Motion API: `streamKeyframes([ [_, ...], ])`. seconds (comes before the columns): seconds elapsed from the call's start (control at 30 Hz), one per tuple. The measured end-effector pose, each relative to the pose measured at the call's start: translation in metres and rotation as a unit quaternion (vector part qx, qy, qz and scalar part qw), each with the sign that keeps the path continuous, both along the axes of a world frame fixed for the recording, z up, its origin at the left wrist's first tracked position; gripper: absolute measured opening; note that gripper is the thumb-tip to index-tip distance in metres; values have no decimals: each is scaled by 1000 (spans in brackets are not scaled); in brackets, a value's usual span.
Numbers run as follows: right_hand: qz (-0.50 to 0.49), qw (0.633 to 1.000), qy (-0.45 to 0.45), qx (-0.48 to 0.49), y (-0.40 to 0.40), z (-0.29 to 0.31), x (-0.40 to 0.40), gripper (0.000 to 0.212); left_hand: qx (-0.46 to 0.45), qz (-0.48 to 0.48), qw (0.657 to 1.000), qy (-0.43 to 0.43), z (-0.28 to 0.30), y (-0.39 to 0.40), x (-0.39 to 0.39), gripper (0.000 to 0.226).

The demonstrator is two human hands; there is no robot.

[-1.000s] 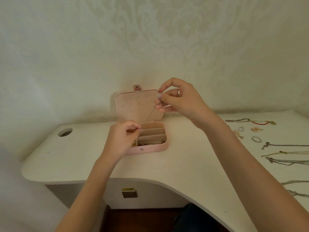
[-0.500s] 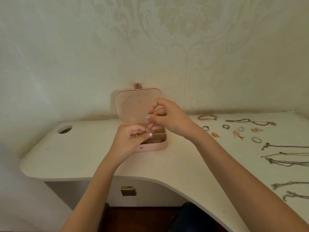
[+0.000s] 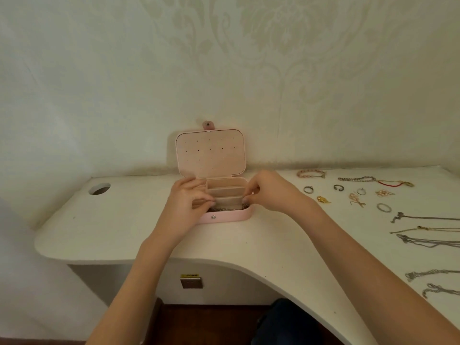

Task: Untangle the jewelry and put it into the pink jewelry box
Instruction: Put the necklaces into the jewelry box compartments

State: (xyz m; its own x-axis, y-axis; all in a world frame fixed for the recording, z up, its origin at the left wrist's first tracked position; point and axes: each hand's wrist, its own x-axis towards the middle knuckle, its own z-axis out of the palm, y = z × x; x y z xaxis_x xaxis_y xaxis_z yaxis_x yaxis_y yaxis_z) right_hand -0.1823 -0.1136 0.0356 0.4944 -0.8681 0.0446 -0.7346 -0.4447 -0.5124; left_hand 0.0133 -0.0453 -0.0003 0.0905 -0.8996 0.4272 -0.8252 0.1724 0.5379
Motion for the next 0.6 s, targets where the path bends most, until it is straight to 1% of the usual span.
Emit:
streamKeyframes([
  [0.07,-1,1000,0,8,2,-2,-3,5,12,-10,1000,16,-2,1,1,16],
  [0.17,-22,999,-9,26,8,-3,-10,6,41,-30,995,82,2,8,-3,18],
  [0.2,-32,999,-9,29,11,-3,-12,6,54,-31,994,91,2,10,-6,18],
  [0.27,-45,998,-11,34,20,-3,-20,5,66,-32,993,92,2,18,-14,18],
  [0.37,-48,998,-2,42,41,0,-41,13,53,-43,993,97,-1,33,-35,18],
  [0.43,-52,998,0,47,57,0,-58,13,46,-53,993,98,-3,43,-50,17],
  [0.5,-57,996,-27,55,69,-1,-73,9,44,-59,992,98,-4,50,-64,17],
  [0.6,-66,995,-54,49,77,-3,-86,10,32,-60,993,100,-5,57,-78,16],
])
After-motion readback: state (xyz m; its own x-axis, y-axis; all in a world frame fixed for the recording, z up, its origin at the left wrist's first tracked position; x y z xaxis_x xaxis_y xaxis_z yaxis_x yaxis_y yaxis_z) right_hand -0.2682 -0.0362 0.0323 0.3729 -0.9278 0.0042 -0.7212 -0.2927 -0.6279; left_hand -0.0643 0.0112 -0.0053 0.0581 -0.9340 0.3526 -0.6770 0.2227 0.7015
